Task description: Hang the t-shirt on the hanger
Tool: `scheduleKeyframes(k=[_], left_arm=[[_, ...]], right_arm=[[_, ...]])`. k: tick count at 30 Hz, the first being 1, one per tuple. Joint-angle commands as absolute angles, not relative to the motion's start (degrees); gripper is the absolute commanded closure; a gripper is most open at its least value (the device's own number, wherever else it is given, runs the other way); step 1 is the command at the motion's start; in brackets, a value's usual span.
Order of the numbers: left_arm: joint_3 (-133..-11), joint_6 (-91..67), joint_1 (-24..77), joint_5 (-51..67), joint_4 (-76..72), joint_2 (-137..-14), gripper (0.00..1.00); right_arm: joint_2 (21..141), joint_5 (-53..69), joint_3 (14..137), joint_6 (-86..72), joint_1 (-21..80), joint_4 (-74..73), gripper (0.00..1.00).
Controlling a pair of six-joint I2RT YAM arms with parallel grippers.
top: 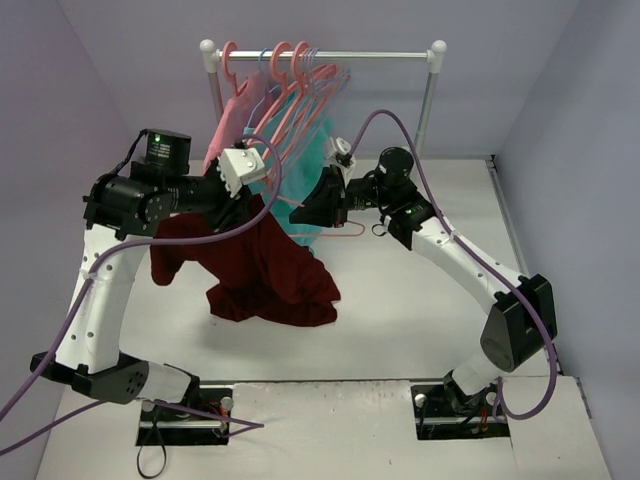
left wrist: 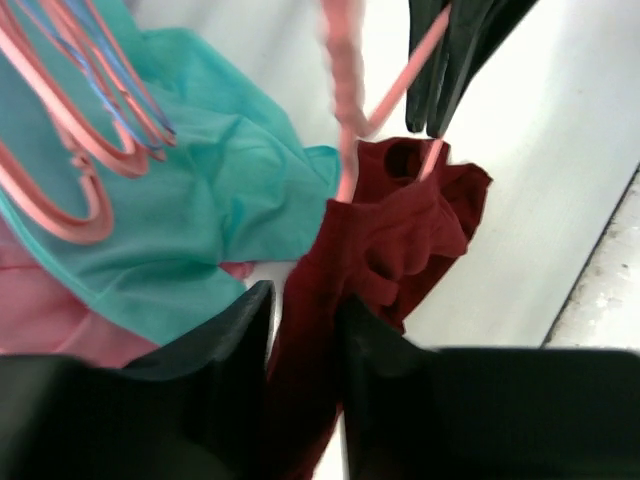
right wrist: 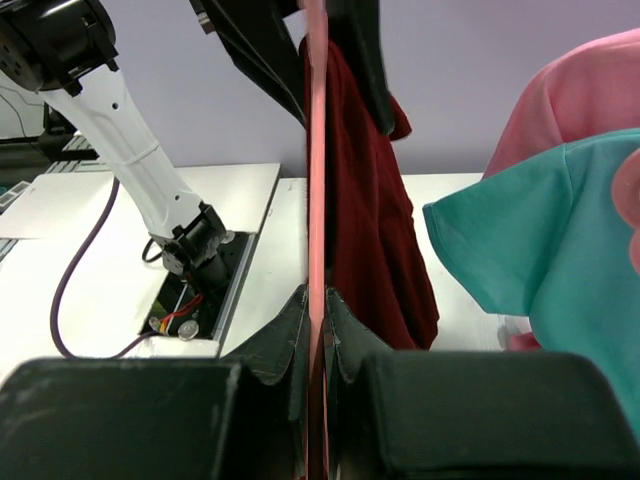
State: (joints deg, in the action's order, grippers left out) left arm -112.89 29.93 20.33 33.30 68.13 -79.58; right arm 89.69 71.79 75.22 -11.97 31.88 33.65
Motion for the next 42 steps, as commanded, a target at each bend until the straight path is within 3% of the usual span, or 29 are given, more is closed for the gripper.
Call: scheduleKeyframes(k=[1,3,5,9,13,16,20,22,27,35,42], left_arm=[[-110.75,30.89,19.86,37.62,65.39,-78.14,0.81],[-109.95,31.20,19.86,37.88,65.30,-77.17,0.95],[-110.07,31.55,19.78,38.04,65.24,-76.12,1.00],[-109.61,30.17,19.78,38.69,63.61,-74.25,1.00],[-106.74,27.48,19.84,37.28,60.55,-71.84,1.00],[-103.16,26.05,19.86,32.93,57.25,-69.35,1.00],[-98.71,24.16,19.86,29.20,54.85,-65.80,1.00],[-97.07,22.89,19.86,27.77,53.80,-63.96,1.00],[-92.84,19.28,19.95,27.03,50.81,-61.74,1.00],[-85.93,13.42,20.04,29.97,48.69,-58.99,1.00],[-78.65,10.96,20.13,29.15,46.78,-54.72,1.00]], right_arm=[[86.75,73.87,75.81,-12.61,30.15,40.69,1.00],[86.49,74.09,75.50,-12.69,29.53,40.69,1.00],[86.52,74.18,75.17,-12.84,29.24,40.69,1.00],[86.75,73.41,74.56,-13.68,29.16,40.61,0.96],[86.36,68.25,71.89,-15.67,27.72,40.54,0.49],[84.13,62.16,68.86,-20.43,24.65,40.52,0.34],[79.32,53.31,61.96,-24.27,20.78,39.69,0.26],[77.56,48.85,60.25,-25.47,20.48,34.65,0.27],[72.98,40.63,52.60,-32.77,22.63,33.57,0.43],[73.25,26.36,48.85,-42.24,32.42,30.94,0.38],[76.66,20.94,48.25,-46.08,38.55,30.24,0.37]])
